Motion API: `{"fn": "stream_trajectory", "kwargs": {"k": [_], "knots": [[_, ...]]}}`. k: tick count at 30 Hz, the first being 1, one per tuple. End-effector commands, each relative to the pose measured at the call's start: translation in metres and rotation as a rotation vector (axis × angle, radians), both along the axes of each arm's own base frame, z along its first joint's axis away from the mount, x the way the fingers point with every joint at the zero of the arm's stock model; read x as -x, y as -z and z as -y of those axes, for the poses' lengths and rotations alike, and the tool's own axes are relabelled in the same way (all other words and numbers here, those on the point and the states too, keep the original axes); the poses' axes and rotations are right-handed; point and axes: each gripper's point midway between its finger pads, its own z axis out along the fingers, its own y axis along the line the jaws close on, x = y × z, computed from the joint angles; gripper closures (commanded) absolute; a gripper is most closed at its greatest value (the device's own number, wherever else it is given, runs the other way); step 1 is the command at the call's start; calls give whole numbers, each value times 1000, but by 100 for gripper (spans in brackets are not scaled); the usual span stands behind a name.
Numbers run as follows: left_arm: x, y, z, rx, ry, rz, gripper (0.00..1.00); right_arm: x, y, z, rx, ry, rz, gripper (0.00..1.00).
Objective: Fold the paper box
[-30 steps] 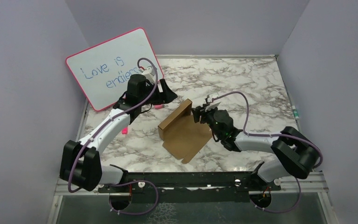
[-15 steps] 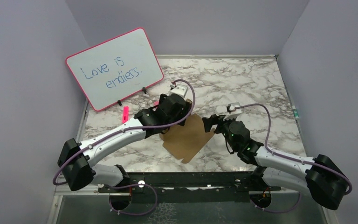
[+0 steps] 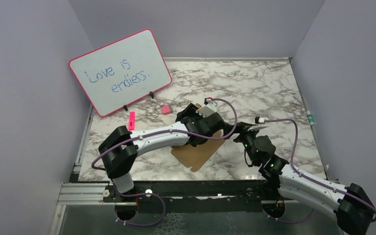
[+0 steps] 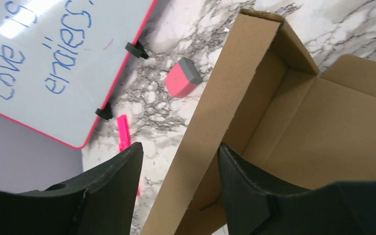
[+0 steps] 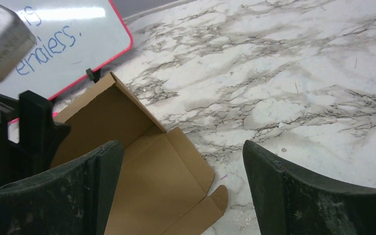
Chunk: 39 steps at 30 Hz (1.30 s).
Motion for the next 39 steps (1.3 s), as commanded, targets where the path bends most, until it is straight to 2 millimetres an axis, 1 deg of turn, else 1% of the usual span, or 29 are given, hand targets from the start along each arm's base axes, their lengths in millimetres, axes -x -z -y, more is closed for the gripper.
{"fn": "stream_trajectory", "kwargs": {"k": [1,6,11,15,19,21,24,28,30,34,37,38,39], "knots": [[-14,-18,-7,-167,-62,125,45,1,0,17,-12,70,9,2],[-20,-12,-3,-247,-76,148,60,3,-4,23,-29,90,30,2],[-23,-15,-4,-257,-86,158,74,4,-10,24,-29,86,43,2],[-29,-16,-14,-211,-111,137,82,5,-21,22,-18,65,66,2],[-35,-7,-29,-110,-139,68,87,7,-36,18,3,26,75,2],[-40,-1,-39,-43,-164,30,88,8,-44,14,20,4,74,3],[-46,14,-51,90,-191,-55,88,9,-56,10,57,-25,69,3],[-46,38,-58,297,-230,-154,88,5,-61,1,125,-54,27,3],[-46,49,-57,380,-231,-197,85,4,-62,-6,152,-85,-2,3],[-45,72,-51,535,-228,-274,81,0,-71,-26,210,-161,-30,3],[-41,85,-45,645,-220,-314,76,-7,-70,-41,265,-199,-84,3],[-39,87,-43,672,-216,-321,75,-8,-73,-48,276,-224,-95,4],[-36,89,-41,693,-214,-328,74,-10,-81,-56,272,-251,-94,5]]}}
